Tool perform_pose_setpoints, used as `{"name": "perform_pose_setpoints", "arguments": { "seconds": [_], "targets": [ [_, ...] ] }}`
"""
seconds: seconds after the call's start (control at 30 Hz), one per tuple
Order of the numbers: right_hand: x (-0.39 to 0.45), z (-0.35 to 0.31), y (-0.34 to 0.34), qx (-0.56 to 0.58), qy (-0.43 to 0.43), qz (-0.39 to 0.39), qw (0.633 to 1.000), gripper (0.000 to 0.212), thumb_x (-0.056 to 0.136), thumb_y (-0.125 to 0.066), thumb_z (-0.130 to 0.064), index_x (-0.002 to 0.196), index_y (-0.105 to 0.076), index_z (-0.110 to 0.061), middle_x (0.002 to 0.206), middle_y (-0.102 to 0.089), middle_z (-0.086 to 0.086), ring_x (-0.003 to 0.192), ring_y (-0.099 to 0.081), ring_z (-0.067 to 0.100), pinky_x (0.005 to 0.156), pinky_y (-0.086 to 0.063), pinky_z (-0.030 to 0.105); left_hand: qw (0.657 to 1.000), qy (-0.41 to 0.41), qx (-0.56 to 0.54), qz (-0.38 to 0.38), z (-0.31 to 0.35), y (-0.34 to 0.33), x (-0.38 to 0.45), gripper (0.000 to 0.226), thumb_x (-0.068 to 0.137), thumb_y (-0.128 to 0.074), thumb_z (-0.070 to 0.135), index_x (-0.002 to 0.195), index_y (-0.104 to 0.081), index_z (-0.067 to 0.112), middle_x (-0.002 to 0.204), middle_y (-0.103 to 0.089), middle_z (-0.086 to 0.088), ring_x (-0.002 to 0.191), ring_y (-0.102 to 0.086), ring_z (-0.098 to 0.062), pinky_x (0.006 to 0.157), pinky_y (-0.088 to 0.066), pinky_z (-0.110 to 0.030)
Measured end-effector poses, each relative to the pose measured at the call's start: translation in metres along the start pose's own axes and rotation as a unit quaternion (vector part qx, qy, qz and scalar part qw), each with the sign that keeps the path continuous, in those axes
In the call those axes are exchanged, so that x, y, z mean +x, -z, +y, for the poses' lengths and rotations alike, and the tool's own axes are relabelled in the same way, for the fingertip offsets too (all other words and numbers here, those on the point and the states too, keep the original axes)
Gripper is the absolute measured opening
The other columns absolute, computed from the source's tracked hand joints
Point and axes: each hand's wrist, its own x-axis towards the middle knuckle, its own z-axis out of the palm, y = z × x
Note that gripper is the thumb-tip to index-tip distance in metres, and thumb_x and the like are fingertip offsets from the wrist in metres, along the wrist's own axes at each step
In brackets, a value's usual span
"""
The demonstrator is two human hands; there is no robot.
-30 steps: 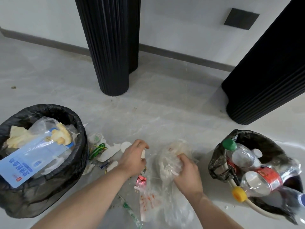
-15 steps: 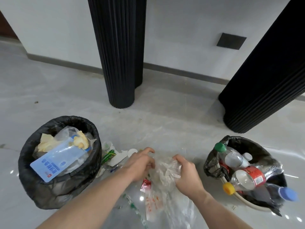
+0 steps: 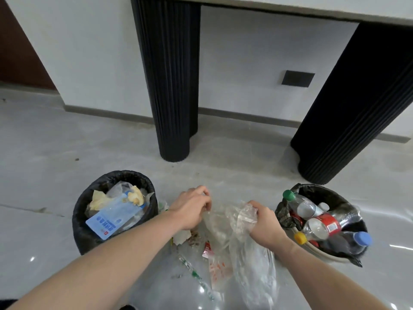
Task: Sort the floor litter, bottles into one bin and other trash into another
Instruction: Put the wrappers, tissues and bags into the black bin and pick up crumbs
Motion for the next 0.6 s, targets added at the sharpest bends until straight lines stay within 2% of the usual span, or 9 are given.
{"name": "perform_pose_setpoints", "arguments": {
  "seconds": [0.17,0.33,0.47,0.6],
  "targets": [
    [-0.014,-0.023,0.020,-0.007,0.006,-0.011,1.000,0.015,0.077,-0.070,-0.020,0.089,-0.063,-0.027,0.078,-0.073,0.000,0.076,-0.069,0.017,0.067,-0.054,0.033,1.000,0.019,0.013,0.016,0.006,0.035,-0.015,0.019,0.096,-0.058,0.016,0.091,-0.066,0.033,0.114,-0.049,0.012,0.099,-0.055,-0.016,0.084,-0.049,-0.039],
    [-0.027,-0.048,0.034,0.013,0.011,-0.001,1.000,0.009,0.081,-0.071,-0.022,0.083,-0.064,-0.026,0.080,-0.072,-0.004,0.078,-0.066,0.009,0.064,-0.047,0.018,0.999,0.036,0.016,0.033,0.006,0.061,-0.034,0.020,0.096,-0.056,0.015,0.090,-0.065,0.032,0.114,-0.048,0.013,0.097,-0.056,-0.016,0.084,-0.049,-0.038],
    [-0.026,-0.069,0.040,0.035,0.013,0.021,0.999,0.012,0.081,-0.073,-0.018,0.080,-0.064,-0.026,0.077,-0.069,-0.009,0.074,-0.064,0.008,0.059,-0.046,0.018,0.997,0.038,0.016,0.061,0.004,0.092,-0.047,0.020,0.096,-0.056,0.015,0.088,-0.063,0.031,0.114,-0.048,0.012,0.094,-0.057,-0.016,0.082,-0.049,-0.036],
    [-0.014,-0.102,0.044,0.078,0.060,0.027,0.995,0.013,0.080,-0.075,-0.022,0.077,-0.063,-0.027,0.073,-0.069,-0.009,0.069,-0.063,0.009,0.060,-0.048,0.021,0.994,0.053,0.018,0.097,-0.004,0.135,-0.058,0.020,0.097,-0.055,0.013,0.089,-0.066,0.029,0.114,-0.047,0.013,0.094,-0.056,-0.014,0.082,-0.048,-0.033]
  ]
}}
